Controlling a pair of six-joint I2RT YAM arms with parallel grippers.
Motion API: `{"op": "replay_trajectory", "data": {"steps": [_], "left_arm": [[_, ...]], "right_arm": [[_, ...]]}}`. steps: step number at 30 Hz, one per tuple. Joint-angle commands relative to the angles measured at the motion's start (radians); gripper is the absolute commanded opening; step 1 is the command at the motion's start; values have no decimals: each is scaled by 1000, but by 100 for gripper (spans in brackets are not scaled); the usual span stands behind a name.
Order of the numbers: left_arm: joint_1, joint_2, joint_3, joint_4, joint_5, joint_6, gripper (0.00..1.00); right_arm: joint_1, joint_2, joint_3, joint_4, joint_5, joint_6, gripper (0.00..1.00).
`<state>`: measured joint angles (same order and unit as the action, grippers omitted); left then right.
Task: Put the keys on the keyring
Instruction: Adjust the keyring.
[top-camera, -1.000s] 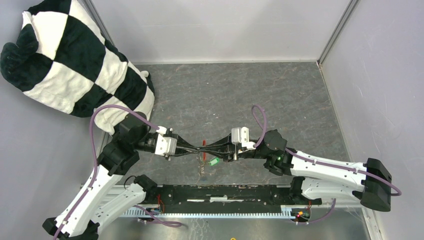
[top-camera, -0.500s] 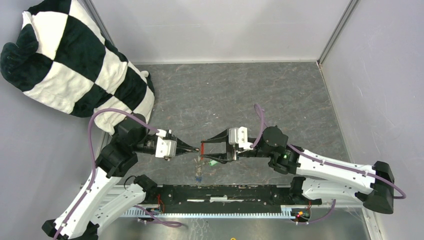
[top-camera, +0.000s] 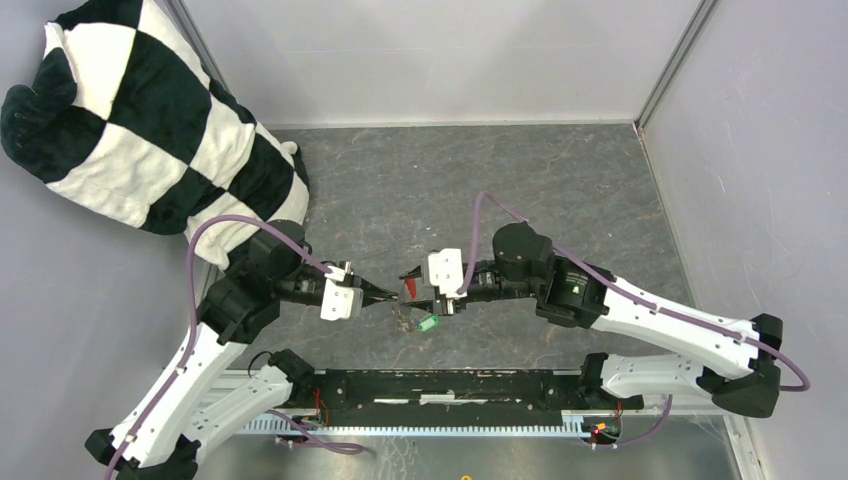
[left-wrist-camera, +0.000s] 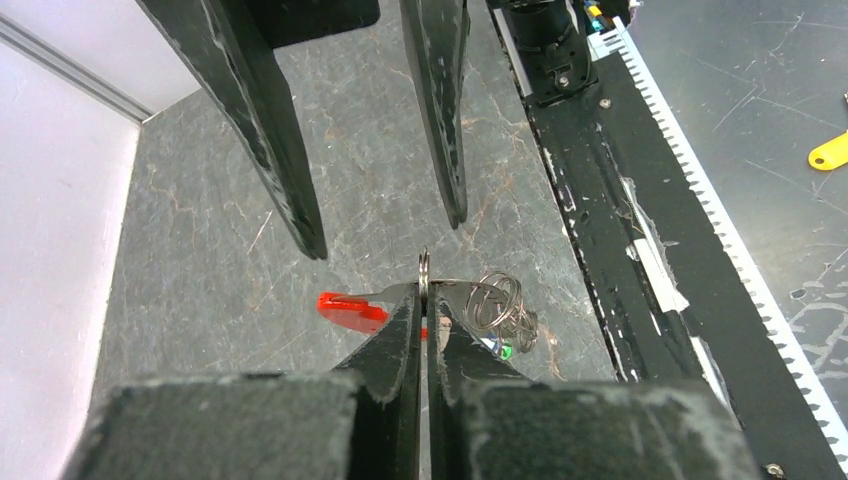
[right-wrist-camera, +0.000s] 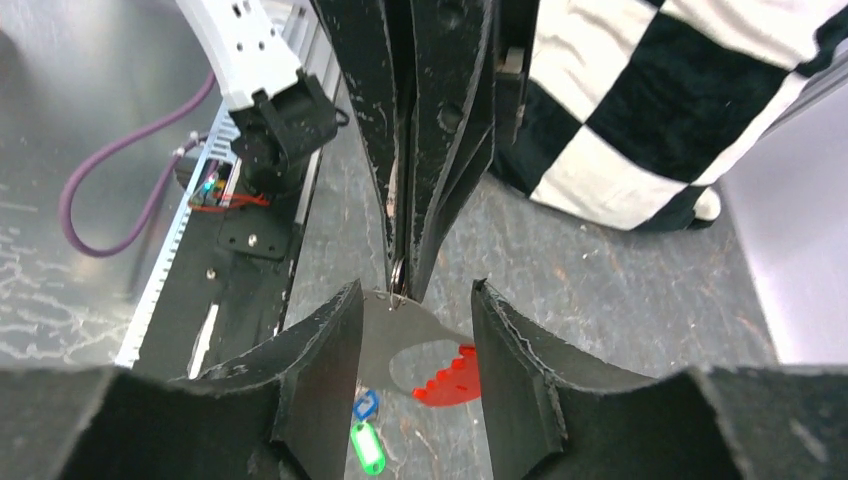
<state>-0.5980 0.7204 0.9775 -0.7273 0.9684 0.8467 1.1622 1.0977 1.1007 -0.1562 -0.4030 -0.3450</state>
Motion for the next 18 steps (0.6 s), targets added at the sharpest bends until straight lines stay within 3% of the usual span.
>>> {"op": "replay_trajectory", "data": {"steps": [1, 18], "left_arm": [[-5, -1, 43, -6, -10, 68, 2], [-11, 19, 45, -6, -43, 71, 2]], "right_arm": [[-1, 29, 77, -109, -7, -64, 49], [1, 87, 98, -50, -7, -29, 30]]}}
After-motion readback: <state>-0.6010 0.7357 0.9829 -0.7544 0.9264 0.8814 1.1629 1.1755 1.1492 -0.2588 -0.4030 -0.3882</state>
